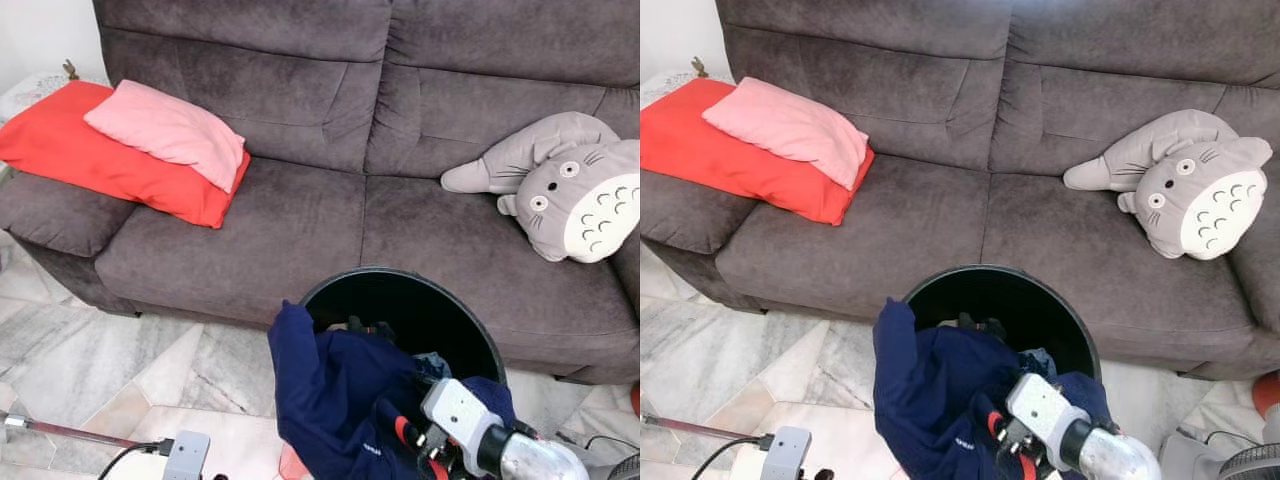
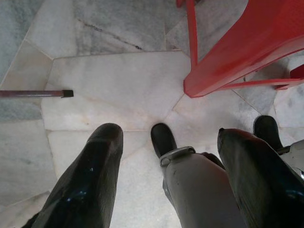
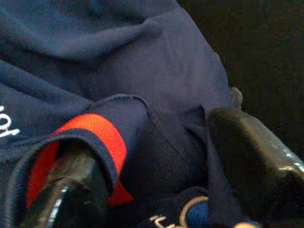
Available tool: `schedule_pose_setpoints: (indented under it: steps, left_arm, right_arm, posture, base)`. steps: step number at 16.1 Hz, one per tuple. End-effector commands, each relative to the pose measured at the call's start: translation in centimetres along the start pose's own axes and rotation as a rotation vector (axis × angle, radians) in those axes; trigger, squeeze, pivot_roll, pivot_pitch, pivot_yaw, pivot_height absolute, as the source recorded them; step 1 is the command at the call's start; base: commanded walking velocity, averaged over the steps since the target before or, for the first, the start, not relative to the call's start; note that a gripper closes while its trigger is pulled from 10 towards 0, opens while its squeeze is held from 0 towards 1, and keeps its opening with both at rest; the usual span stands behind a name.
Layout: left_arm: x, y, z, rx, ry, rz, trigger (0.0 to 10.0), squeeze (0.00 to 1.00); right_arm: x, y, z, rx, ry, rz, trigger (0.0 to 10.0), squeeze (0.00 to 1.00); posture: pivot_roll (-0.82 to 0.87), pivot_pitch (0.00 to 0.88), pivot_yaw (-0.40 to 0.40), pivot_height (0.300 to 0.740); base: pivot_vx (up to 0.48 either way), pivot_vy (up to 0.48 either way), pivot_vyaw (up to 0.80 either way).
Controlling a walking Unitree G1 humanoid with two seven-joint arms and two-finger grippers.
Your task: Hang hanger
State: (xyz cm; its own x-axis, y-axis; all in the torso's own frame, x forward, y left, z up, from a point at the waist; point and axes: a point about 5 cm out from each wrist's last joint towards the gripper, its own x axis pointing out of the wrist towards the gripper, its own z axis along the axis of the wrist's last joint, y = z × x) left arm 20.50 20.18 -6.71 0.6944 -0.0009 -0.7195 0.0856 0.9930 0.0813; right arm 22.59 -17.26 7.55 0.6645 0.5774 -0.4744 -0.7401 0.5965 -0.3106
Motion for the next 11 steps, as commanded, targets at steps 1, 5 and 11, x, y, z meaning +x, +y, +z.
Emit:
schedule_pose_setpoints:
  steps: [1,5,11]
  left_arm:
    - [-0.25,-0.10,-0.96,0.024,0.031,-0.012,10.0,0.00]
    - [-0.24,-0.18,-0.95,0.026,0.032,-0.014,10.0,0.00]
    - [-0.23,-0.26,-1.04,0.027,0.041,-0.021,10.0,0.00]
  right_arm:
    - [0.05,0.43,-0.57,0.022,0.010,0.019,0.0,0.00]
    - [0.38,0.27,-0.26,0.033,-0.014,0.025,0.0,0.00]
    - [0.77,0.35,-0.60,0.060,0.001,0.049,0.0,0.00]
  posture:
    - [-0.15,0.187,-0.002,0.740]
    - [-0.15,0.186,0.002,0.740]
    - [-0.14,0.184,0.004,0.740]
  base:
    - [0.000,0.000,0.00]
    - [0.000,0.000,0.00]
    - [0.000,0.000,0.00]
